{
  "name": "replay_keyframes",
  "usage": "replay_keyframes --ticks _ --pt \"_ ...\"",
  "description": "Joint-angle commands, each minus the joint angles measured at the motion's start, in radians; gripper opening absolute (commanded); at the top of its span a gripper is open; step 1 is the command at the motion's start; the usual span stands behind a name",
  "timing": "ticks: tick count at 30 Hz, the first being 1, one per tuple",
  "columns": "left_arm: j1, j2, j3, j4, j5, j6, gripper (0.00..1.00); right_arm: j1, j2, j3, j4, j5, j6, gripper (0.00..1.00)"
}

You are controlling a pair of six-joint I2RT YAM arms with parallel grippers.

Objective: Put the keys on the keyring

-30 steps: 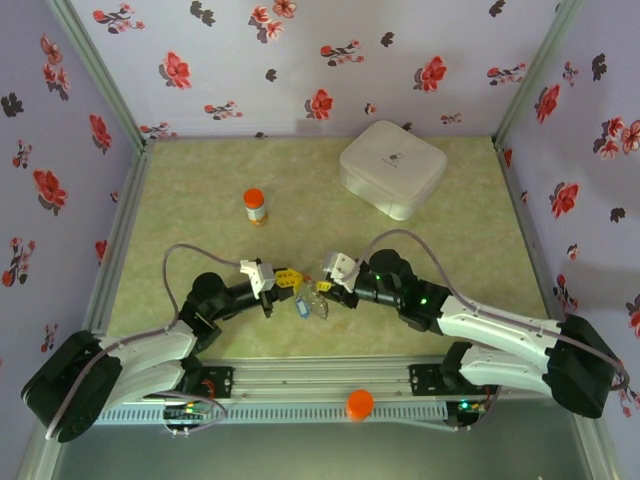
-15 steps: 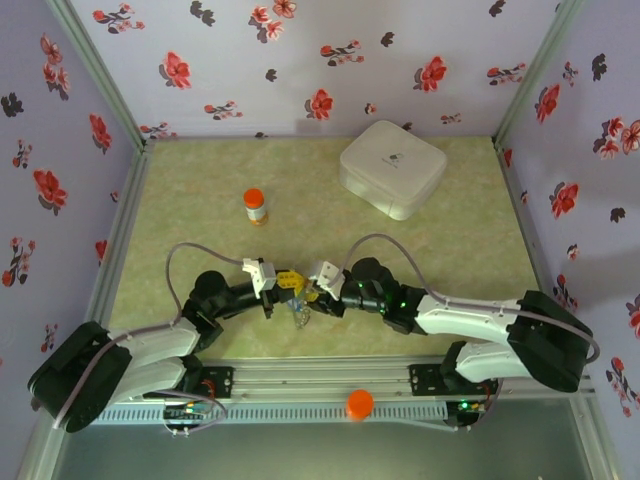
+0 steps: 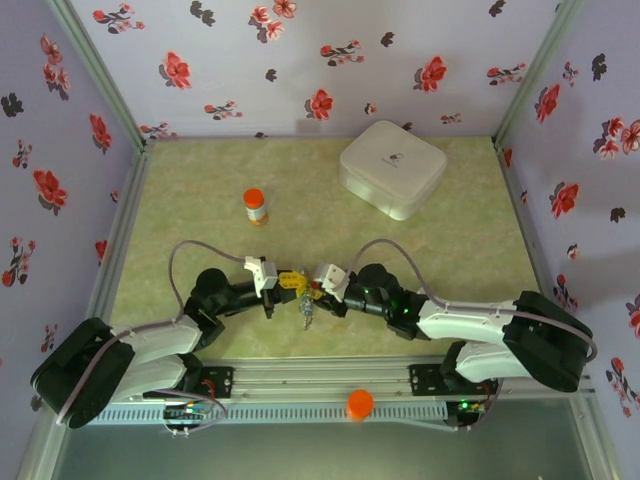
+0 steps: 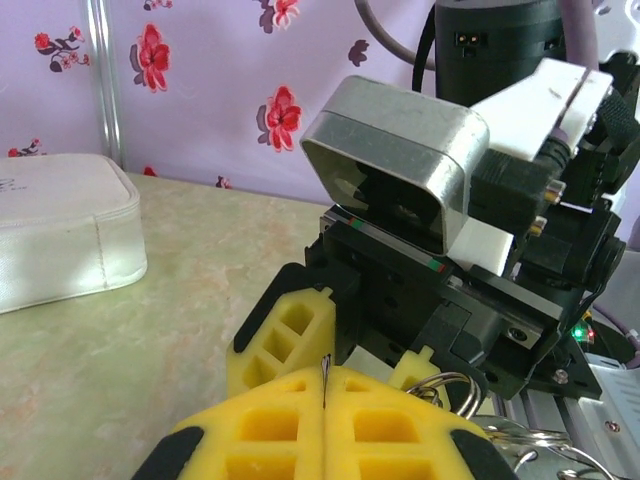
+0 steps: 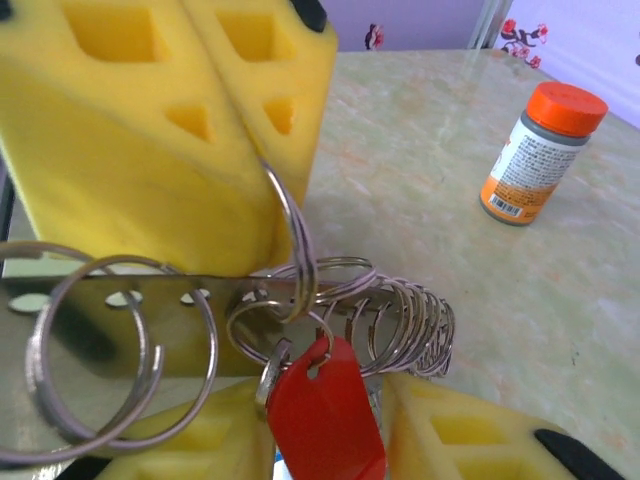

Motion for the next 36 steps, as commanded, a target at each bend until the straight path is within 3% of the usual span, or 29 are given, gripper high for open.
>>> replay_keyframes --ticks 1,6,14,22,29,30,32,36 --pt "0.007 -0.002 0.033 0.070 0.026 -0.024 0.00 0.005 0.009 -0.016 0.093 0.023 -0.037 0.27" --pt "0.008 -0.012 0.027 0.053 0.024 -0.015 0.00 0.005 -0.022 -0.016 0.082 0.012 -0.045 0.15" --pt "0.007 0.002 0.029 0.049 0.021 -0.005 0.00 0.005 -0.134 0.012 -0.083 0.041 -0.085 0.02" --pt "0.007 -0.018 0.031 -0.040 0.027 0.021 0.00 0.005 -0.216 0.138 -0.397 0.051 -0.226 0.00" --pt "0.007 -0.047 0.053 -0.174 0.013 0.084 0.00 0.004 -0.244 0.198 -0.525 0.036 -0.262 0.00" --pt "0.007 -0.045 0.053 -0.175 0.006 0.083 0.03 0.004 -0.242 0.202 -0.530 0.036 -0.262 0.00" --pt "0.007 -0.043 0.050 -0.174 -0.009 0.079 0.29 0.005 -0.238 0.215 -0.543 0.041 -0.265 0.00" --pt "0.007 -0.087 0.021 -0.176 -0.086 0.063 0.59 0.004 -0.224 0.242 -0.581 0.063 -0.269 0.00"
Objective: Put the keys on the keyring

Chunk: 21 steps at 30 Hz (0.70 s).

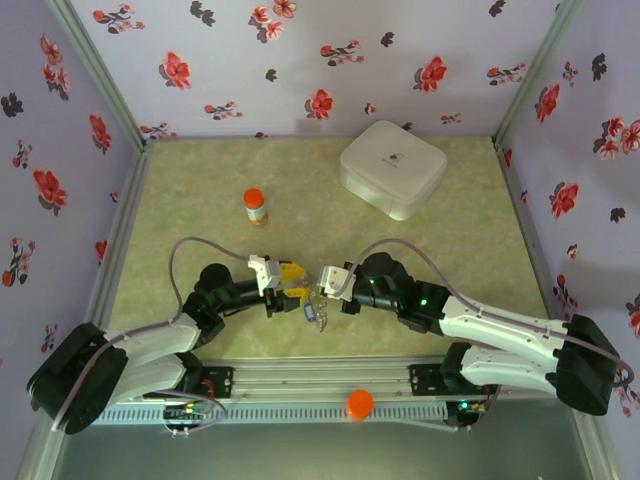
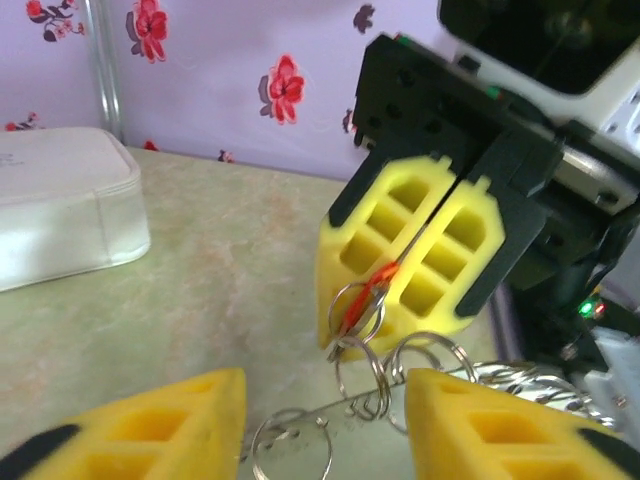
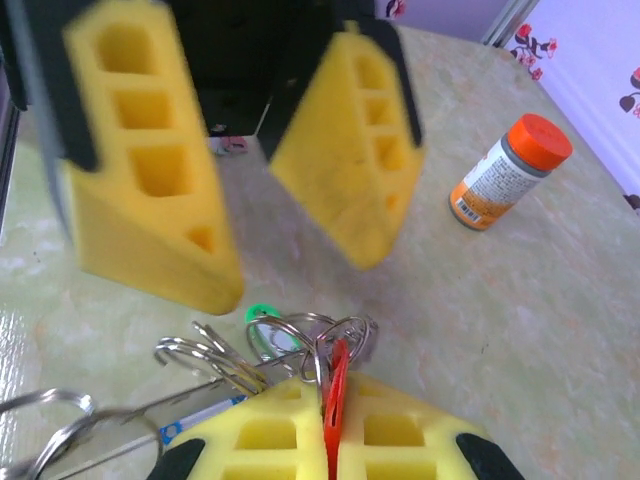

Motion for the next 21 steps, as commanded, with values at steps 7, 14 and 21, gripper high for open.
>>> replay_keyframes --ticks 7,14,21 --pt "0.010 -0.370 -0.066 -0.211 -0.442 -0.011 1.00 0.002 0.046 0.146 -0.082 0.016 -0.010 0.00" --pt "0.022 -0.696 -0.005 -0.609 -0.949 -0.012 1.00 0.006 0.204 0.276 0.000 -0.024 0.072 0.00" --pt "0.035 -0.778 0.032 -0.757 -1.109 -0.043 1.00 -0.002 0.391 0.370 0.091 -0.069 0.157 0.00"
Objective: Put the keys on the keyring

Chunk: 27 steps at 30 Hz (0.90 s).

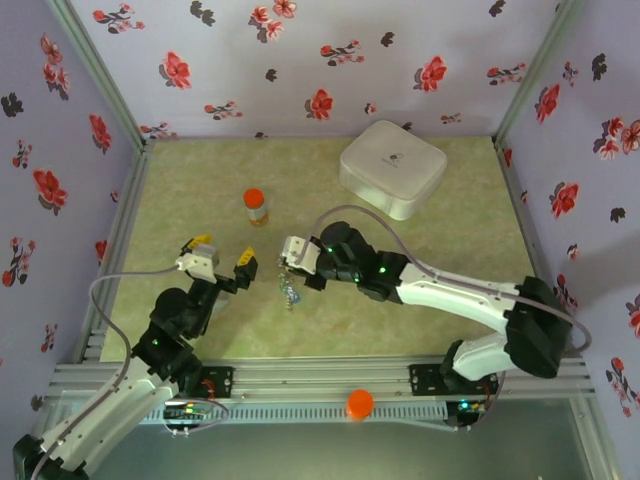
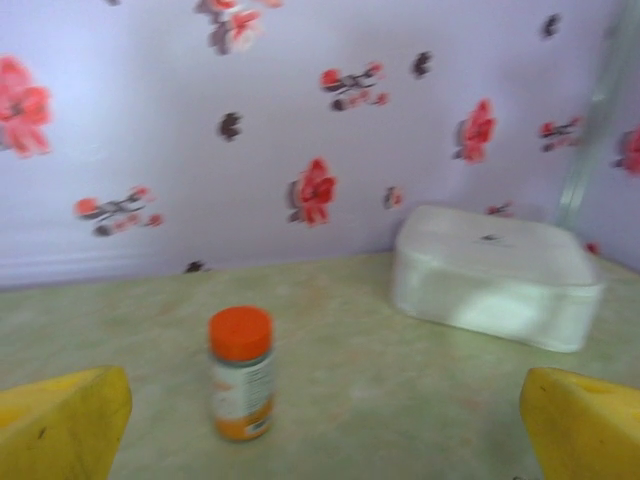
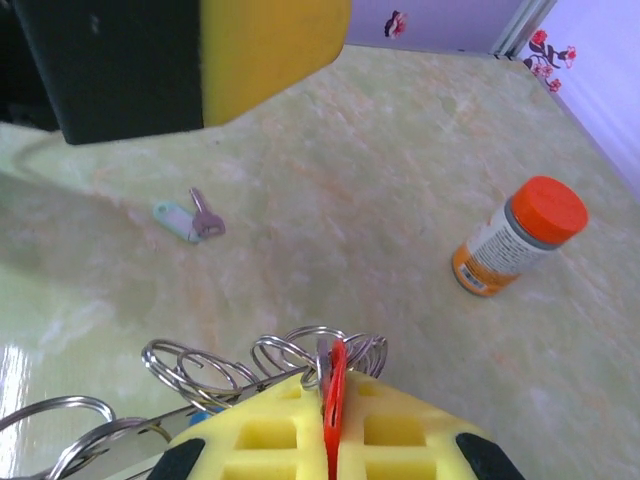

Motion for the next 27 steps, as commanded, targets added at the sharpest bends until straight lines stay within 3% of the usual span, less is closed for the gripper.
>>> replay_keyframes --ticks 1,5,9,15,22,27 --pt "0.011 -0.006 0.031 -0.091 -0.131 -0.033 1.00 -0.012 0.050 0.015 0.107 -0.017 0.093 0.00" --pt "0.021 0.049 0.031 -0.062 -0.080 -0.054 1.00 -0.057 0.107 -0.033 0.055 0.012 0.105 0.00" --pt "0.026 0.126 0.062 -0.078 0.001 -0.075 1.00 -0.082 0.109 -0.071 -0.132 0.027 0.005 0.00" --pt "0.035 0.230 0.074 -0.051 0.017 -0.111 1.00 -0.100 0.110 -0.066 -0.367 0.114 -0.129 0.00" --pt "0.053 0.273 0.109 -0.107 0.067 -0.119 1.00 -0.112 0.120 -0.097 -0.436 0.216 -0.174 0.01" --pt "0.081 0.300 0.162 -0.181 0.179 -0.150 1.00 -0.121 0.163 -0.100 -0.478 0.295 -0.202 0.03"
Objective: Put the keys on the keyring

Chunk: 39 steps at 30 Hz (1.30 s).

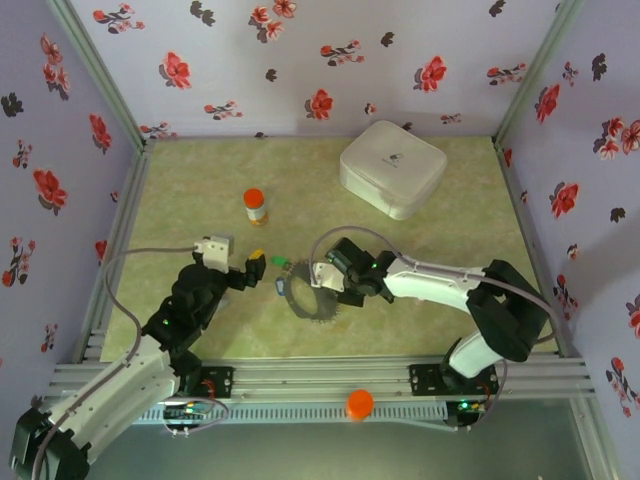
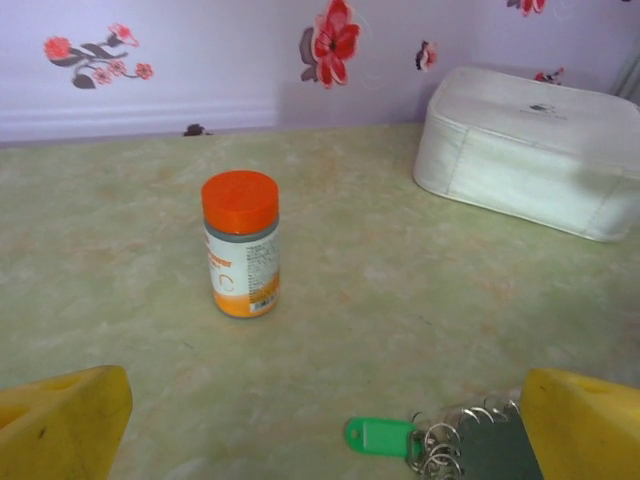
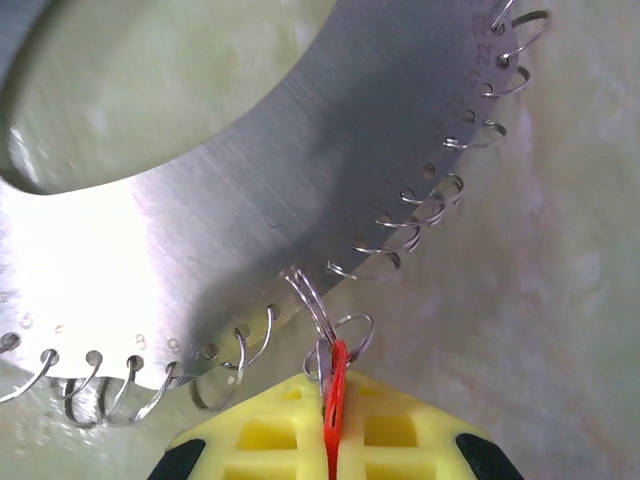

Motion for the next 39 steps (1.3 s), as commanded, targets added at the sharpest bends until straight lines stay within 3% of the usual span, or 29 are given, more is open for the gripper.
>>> replay_keyframes --ticks 1,5,9,12,15,19,22,26,30,39 --pt "0.023 0.034 0.084 -0.089 0.085 -0.051 1.00 -0.008 0.032 -0.008 -0.059 0.086 -0.045 0.04" --pt "0.026 0.100 0.133 -0.143 0.121 -0.045 1.00 -0.014 0.045 -0.009 -0.080 0.109 -0.051 0.10" --pt "0.029 0.125 0.151 -0.135 0.139 -0.037 1.00 -0.023 0.017 -0.011 -0.088 0.119 -0.039 0.32" --pt "0.032 0.154 0.169 -0.141 0.159 -0.046 1.00 -0.035 -0.061 -0.012 -0.074 0.075 0.007 0.40" --pt "0.037 0.199 0.190 -0.150 0.186 -0.071 1.00 -0.041 -0.167 -0.017 -0.033 0.008 0.114 0.42" --pt "0.041 0.299 0.215 -0.146 0.234 -0.105 1.00 -0.040 -0.281 -0.046 0.116 -0.043 0.479 0.43" --pt "0.041 0.381 0.231 -0.125 0.321 -0.120 1.00 -0.030 -0.320 -0.070 0.185 -0.014 0.827 0.36" --pt "0.038 0.471 0.245 -0.116 0.415 -0.158 1.00 0.021 -0.372 -0.103 0.161 0.077 1.188 0.35" --pt "0.005 0.527 0.256 -0.103 0.448 -0.218 1.00 0.057 -0.391 -0.116 0.006 0.125 1.545 0.32" --pt "-0.096 0.662 0.235 -0.004 0.399 -0.384 0.96 0.141 -0.282 -0.164 0.004 -0.075 1.847 0.30"
